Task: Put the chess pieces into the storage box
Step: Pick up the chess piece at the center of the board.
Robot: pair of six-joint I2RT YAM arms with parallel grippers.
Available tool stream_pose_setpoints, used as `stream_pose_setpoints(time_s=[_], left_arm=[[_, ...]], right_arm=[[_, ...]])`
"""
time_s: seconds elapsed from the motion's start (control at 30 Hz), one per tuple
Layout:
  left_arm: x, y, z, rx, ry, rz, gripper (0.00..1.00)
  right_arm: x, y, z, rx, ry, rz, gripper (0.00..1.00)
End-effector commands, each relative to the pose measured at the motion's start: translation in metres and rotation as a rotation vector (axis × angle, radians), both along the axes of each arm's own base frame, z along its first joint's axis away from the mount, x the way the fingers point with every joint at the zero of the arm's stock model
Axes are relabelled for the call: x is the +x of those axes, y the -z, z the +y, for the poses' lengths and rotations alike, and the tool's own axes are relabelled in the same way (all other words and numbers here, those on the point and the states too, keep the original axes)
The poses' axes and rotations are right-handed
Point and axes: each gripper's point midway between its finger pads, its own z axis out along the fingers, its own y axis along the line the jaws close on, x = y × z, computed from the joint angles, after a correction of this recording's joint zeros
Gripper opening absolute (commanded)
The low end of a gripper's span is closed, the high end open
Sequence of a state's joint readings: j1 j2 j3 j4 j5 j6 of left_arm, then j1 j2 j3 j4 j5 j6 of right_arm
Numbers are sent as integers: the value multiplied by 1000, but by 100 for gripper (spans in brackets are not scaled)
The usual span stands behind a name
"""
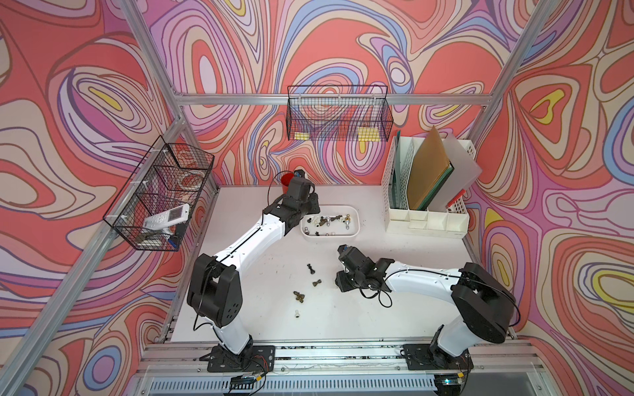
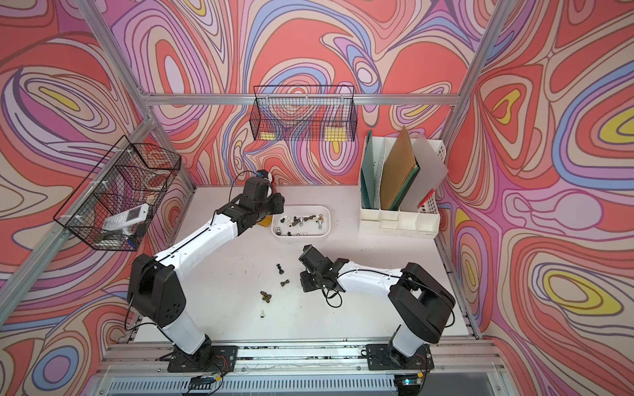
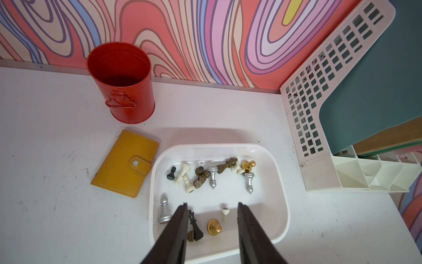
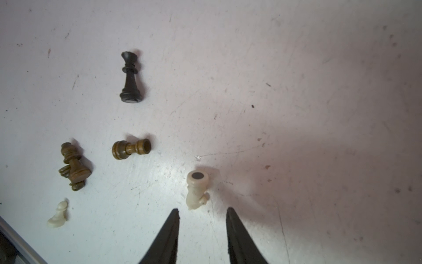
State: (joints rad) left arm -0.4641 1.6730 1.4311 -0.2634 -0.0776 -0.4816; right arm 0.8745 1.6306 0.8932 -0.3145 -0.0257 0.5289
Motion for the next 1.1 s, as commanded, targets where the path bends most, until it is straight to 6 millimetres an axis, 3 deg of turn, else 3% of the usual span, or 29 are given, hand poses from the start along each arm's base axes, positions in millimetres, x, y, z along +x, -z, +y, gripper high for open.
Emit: stream_pose_setpoints(time_s=[0.0,0.23,0.37,0.43,0.77,1.07], left_arm=[[-23,13,5,16,30,64,41],[-48,11,19,14,21,65,41],[-57,7,25,18,16,56,41],[-60,2,27,13,18,46,41],[-69,-4,37,38,4,16,42],[-74,-4,34,6,18,27,42]], right_arm=[[-2,10,9,-24,-27,19,36],[0,30,-3,-132,30,34,35],[-1,32,-10,-189,40,28,32],[-5,43,-14,-243,35,40,31],[-12,55,-11,-333,11,59,25],[-11,44,-6,-287,4,42,13]])
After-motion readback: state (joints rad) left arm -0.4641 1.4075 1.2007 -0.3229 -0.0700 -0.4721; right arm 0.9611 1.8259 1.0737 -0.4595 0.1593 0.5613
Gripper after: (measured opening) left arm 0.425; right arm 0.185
